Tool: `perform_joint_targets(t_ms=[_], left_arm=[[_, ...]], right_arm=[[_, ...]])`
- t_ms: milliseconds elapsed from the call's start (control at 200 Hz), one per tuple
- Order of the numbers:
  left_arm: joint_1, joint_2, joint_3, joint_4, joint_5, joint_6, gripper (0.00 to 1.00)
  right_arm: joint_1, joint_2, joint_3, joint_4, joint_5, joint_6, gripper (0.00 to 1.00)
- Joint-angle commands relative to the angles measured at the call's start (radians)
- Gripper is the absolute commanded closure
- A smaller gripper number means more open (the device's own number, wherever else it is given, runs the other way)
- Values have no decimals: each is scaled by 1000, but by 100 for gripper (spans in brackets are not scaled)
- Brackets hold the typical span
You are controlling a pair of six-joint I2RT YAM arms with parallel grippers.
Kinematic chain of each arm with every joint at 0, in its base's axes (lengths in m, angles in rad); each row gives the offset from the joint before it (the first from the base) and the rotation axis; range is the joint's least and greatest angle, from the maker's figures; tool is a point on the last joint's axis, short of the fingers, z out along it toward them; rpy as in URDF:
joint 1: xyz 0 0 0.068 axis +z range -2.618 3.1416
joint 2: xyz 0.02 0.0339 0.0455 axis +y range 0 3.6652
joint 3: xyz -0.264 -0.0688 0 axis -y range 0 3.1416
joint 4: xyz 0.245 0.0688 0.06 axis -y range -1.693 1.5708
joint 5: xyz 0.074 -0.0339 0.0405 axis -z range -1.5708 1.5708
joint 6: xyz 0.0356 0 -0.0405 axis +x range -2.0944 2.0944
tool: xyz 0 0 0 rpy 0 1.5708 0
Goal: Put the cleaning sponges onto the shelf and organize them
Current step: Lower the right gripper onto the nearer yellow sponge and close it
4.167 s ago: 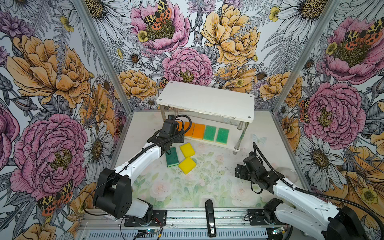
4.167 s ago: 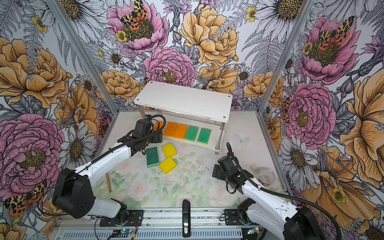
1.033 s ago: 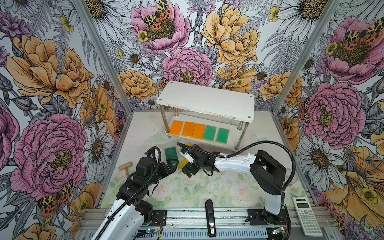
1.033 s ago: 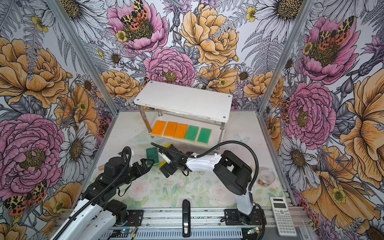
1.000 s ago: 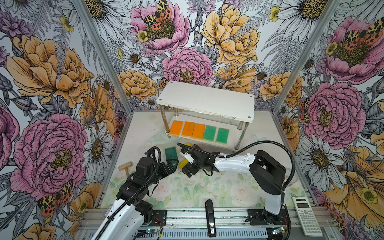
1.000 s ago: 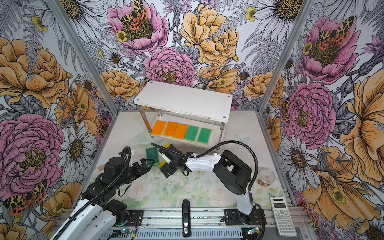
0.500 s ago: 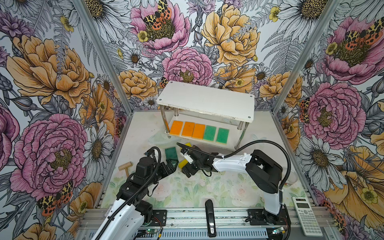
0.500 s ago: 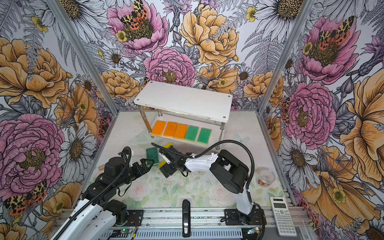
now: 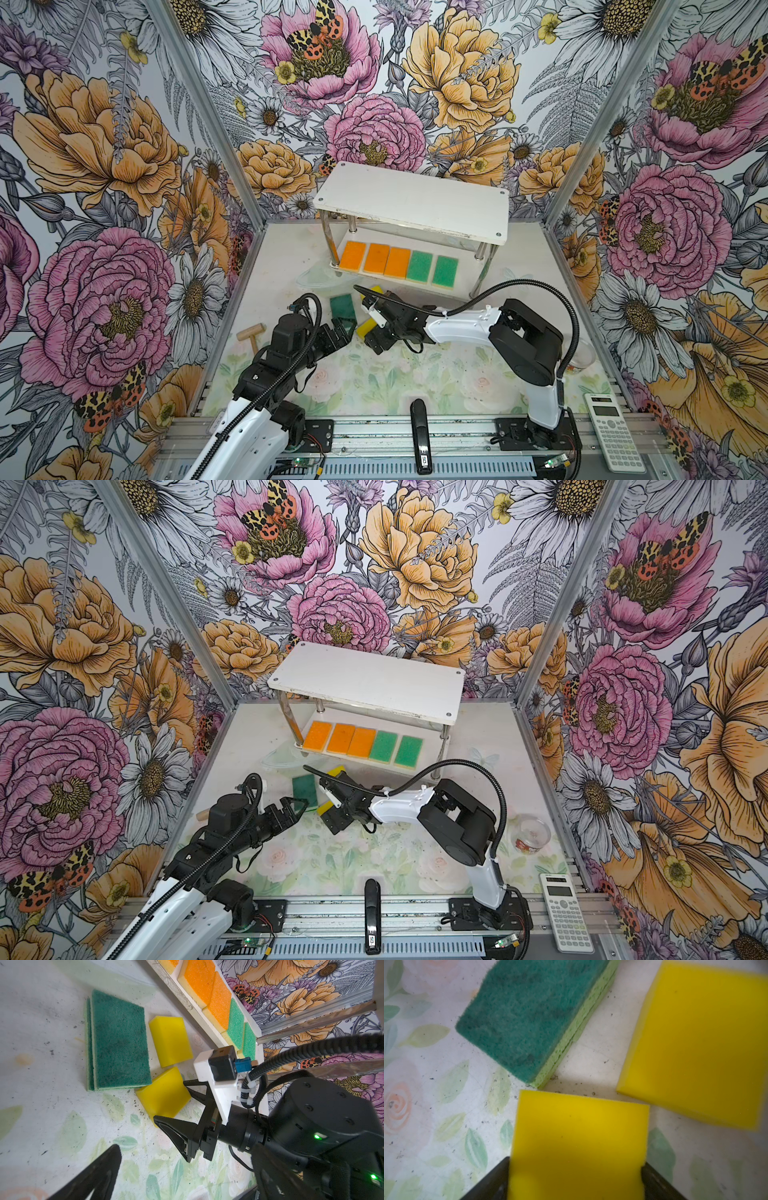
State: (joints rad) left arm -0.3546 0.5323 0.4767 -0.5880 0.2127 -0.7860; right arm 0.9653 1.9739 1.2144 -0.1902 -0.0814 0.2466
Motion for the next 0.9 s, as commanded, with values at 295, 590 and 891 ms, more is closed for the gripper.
perform_joint_targets(t_ms=[295,590,891], left_arm=[[12,0,-13,-3,28,2,1],[15,0,-12,-3,28,4,1],[16,3,-12,-2,35,4,1]], right_arm=[[4,63,2,5,-5,26,15],[3,3,-35,-17,-27,-28,30],[0,-123,-68,-166,-88,-143,36]])
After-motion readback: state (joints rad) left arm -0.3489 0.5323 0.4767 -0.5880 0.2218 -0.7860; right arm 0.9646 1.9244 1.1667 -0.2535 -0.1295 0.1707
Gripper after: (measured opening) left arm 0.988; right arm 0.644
